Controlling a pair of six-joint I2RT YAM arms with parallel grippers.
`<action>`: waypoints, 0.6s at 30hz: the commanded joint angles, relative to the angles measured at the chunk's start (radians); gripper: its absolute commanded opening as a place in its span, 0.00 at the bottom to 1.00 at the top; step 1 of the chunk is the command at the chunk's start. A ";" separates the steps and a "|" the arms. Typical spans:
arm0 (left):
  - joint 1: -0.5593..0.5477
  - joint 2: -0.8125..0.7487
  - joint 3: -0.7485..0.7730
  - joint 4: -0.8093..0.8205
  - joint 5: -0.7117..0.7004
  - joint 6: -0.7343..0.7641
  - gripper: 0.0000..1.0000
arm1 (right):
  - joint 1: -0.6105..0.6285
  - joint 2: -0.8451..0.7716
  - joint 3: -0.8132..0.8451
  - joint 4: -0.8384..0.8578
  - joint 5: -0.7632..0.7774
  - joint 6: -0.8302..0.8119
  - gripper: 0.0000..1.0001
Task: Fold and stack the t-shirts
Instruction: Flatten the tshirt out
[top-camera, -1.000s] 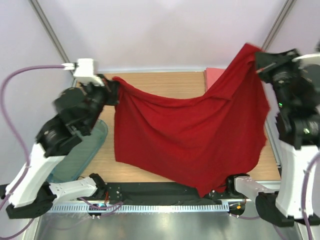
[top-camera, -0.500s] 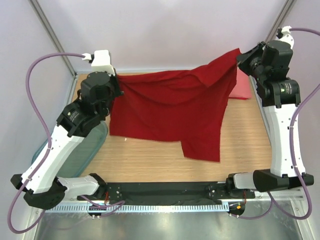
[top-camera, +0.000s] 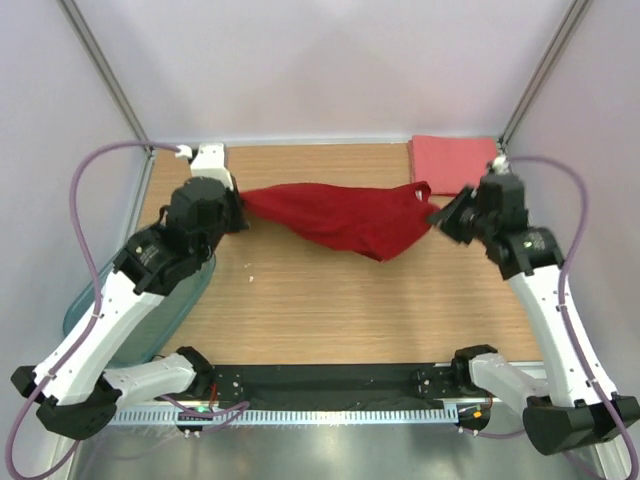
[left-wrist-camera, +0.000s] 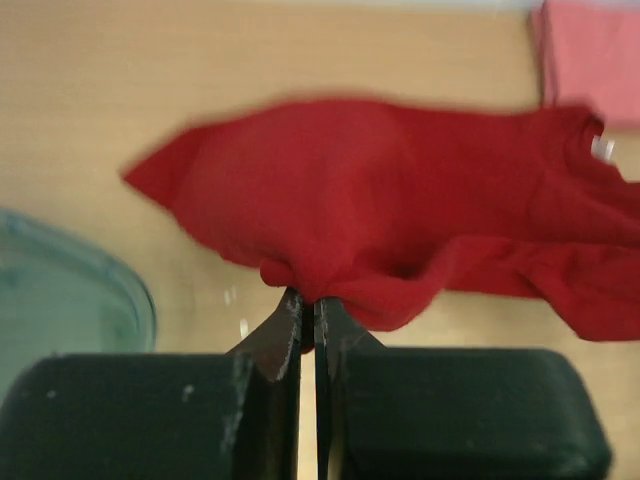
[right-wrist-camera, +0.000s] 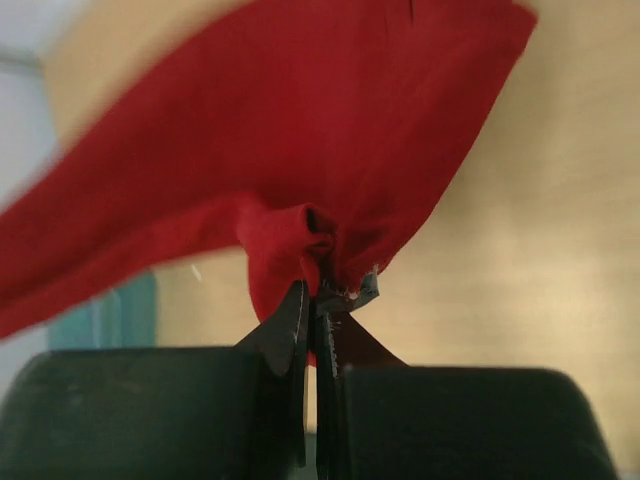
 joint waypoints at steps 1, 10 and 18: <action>0.003 -0.065 -0.194 -0.103 0.157 -0.216 0.00 | 0.051 -0.055 -0.305 -0.086 -0.203 0.081 0.01; 0.003 -0.051 -0.413 -0.072 0.287 -0.300 0.00 | 0.179 0.106 -0.587 0.023 -0.289 0.046 0.01; 0.003 0.004 -0.392 -0.038 0.307 -0.274 0.00 | 0.183 0.223 -0.492 -0.042 -0.213 -0.086 0.30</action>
